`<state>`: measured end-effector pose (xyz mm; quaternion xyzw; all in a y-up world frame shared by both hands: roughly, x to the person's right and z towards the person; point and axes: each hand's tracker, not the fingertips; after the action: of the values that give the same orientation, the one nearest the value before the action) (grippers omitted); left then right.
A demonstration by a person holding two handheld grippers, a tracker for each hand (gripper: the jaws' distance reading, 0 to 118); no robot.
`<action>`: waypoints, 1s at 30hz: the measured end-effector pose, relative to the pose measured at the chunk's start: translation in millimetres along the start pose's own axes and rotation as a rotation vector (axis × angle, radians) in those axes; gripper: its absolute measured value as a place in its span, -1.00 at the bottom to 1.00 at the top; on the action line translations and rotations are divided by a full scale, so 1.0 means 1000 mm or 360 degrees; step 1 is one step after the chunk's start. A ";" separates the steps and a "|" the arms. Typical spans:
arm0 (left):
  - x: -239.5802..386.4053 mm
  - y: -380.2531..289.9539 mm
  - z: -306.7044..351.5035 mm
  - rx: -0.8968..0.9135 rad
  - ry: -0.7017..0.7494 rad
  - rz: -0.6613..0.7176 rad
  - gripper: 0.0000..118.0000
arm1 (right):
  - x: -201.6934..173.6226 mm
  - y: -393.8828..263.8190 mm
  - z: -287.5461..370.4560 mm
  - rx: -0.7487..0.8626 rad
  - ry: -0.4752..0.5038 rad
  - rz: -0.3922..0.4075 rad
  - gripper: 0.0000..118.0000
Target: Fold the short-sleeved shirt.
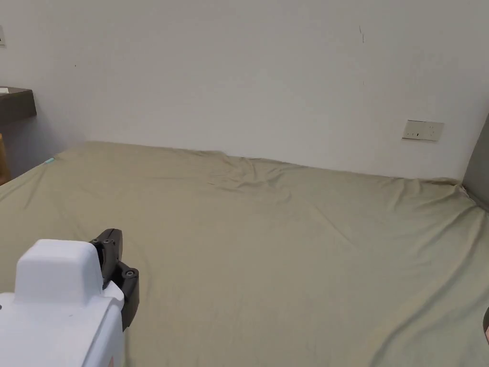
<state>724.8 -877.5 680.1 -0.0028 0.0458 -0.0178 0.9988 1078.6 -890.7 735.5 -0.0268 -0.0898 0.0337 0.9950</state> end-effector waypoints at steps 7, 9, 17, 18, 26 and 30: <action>0.004 -0.002 0.002 -0.0049 -0.0011 -0.0133 -0.91 | 0.000 -0.001 -0.004 -0.0023 0.0041 -0.0010 -0.62; 0.005 -0.004 0.002 -0.0085 -0.0047 -0.0126 -0.83 | 0.000 -0.002 -0.005 -0.0019 0.0062 0.0007 0.21; 0.009 -0.013 -0.002 -0.0151 -0.0076 -0.0108 0.51 | -0.007 -0.006 -0.005 -0.0031 0.0064 0.0055 0.96; 0.007 -0.012 -0.004 -0.0221 -0.0100 -0.0063 0.90 | -0.007 -0.006 -0.005 -0.0032 0.0067 0.0048 0.97; 0.004 -0.007 0.002 -0.0128 -0.0046 -0.0037 1.00 | -0.006 -0.008 -0.004 -0.0004 0.0012 0.0057 1.00; 0.005 -0.007 0.004 -0.0109 -0.0090 -0.0028 1.00 | -0.003 -0.008 -0.004 -0.0004 0.0014 0.0037 1.00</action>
<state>729.9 -884.9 684.0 -0.0380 0.0180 -0.0250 0.9988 1076.6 -899.0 731.4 -0.0292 -0.0852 0.0449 0.9949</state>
